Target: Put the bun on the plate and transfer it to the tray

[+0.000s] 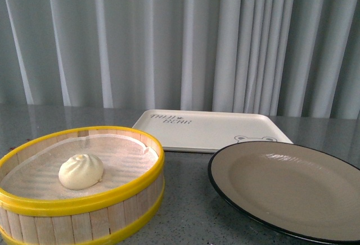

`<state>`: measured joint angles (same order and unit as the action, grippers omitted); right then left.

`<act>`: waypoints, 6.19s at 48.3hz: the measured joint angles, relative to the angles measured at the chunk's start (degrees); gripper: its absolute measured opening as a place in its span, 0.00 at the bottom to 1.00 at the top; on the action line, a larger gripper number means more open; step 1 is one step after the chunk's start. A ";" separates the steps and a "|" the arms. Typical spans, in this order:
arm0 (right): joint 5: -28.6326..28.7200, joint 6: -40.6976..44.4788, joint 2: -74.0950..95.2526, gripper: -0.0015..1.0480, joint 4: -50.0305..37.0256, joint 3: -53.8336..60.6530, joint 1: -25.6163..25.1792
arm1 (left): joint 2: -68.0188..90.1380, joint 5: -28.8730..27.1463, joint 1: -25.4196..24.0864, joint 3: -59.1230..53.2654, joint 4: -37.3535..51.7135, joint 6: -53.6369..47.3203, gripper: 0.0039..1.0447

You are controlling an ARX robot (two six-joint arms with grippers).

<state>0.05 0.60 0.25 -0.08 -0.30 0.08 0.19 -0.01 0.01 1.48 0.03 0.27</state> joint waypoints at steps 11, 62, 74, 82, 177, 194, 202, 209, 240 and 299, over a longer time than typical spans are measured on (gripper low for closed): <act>0.00 0.00 0.00 0.92 0.00 0.00 0.00 | 0.00 0.00 0.00 0.00 0.00 0.00 0.94; 0.00 0.00 0.00 0.92 0.00 0.00 0.00 | 0.00 0.00 0.00 0.00 0.00 0.00 0.94; 0.02 0.00 -0.02 0.92 0.00 0.00 0.00 | 19.82 -16.09 8.44 7.13 7.37 15.17 0.94; -0.02 0.00 -0.04 0.92 0.00 0.00 0.00 | 38.10 -7.85 8.22 19.08 23.65 14.05 0.94; 0.00 0.00 -0.04 0.92 0.00 0.00 0.00 | 91.95 -12.13 17.25 52.81 7.56 -1.07 0.79; 0.00 0.00 -0.04 0.92 0.00 0.00 0.00 | 91.49 -8.39 16.50 52.46 7.13 2.34 0.34; 0.00 0.00 -0.04 0.92 0.00 0.00 0.00 | 89.18 -6.62 16.63 52.22 8.85 3.32 0.12; 0.00 0.00 -0.04 0.92 0.00 0.00 0.00 | 87.12 -4.85 17.84 53.27 10.12 3.52 0.04; -0.02 0.00 -0.04 0.92 0.00 0.00 0.00 | 101.39 2.78 38.75 68.76 12.76 -4.66 0.04; 0.00 0.00 -0.04 0.92 0.00 0.00 0.00 | 114.31 -0.22 42.73 84.37 -2.03 -0.98 0.94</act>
<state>0.05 0.60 0.21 -0.08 -0.30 0.08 114.50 -0.23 42.74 85.84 -2.00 -0.71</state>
